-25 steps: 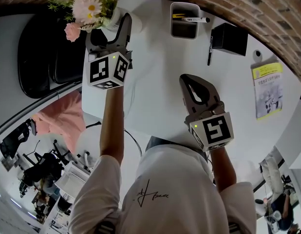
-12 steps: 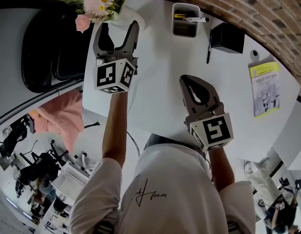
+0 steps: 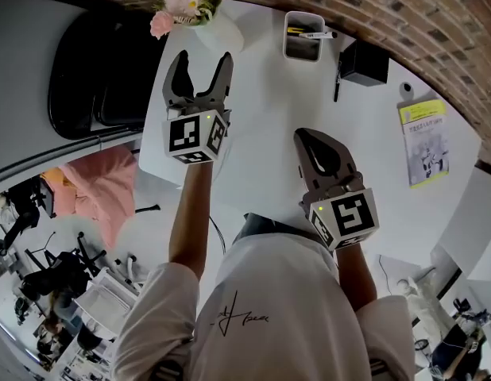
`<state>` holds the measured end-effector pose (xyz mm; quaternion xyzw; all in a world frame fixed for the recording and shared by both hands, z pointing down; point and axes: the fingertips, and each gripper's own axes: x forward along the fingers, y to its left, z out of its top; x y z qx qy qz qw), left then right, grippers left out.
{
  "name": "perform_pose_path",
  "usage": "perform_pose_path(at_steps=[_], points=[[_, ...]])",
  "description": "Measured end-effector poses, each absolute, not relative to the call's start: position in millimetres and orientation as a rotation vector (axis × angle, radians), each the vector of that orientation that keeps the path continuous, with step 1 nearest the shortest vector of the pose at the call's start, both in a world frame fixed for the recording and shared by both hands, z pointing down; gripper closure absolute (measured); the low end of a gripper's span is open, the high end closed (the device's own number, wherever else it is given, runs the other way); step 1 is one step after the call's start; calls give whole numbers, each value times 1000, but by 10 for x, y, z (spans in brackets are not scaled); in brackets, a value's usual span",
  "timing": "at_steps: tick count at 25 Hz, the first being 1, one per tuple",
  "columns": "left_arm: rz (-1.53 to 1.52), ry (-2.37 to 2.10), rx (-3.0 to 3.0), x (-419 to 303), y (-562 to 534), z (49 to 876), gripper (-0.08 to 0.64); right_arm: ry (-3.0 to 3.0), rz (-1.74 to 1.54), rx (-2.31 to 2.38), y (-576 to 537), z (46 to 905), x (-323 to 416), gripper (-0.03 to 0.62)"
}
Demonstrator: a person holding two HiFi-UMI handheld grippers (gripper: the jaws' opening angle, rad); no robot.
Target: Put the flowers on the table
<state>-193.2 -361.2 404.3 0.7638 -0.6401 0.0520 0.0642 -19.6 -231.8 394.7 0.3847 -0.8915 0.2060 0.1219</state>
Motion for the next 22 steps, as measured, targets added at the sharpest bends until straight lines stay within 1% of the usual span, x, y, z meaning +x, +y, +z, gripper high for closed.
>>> perform_pose_path(at_steps=[13, 17, 19, 22], points=[[84, -1898, 2330, -1895, -2809, 3625, 265, -2654, 508, 1155, -1880, 3514, -296, 568], [64, -1874, 2346, -1820, -2549, 3509, 293, -2664, 468, 1173, -1766, 3390, -288, 568], [58, -1878, 2358, -1813, -2418, 3414, 323, -2664, 445, 1178, -1695, 3336, -297, 568], [34, -1873, 2371, -1810, -2237, 3250, 340, -2666, 392, 1179, -1579, 3239, -322, 568]])
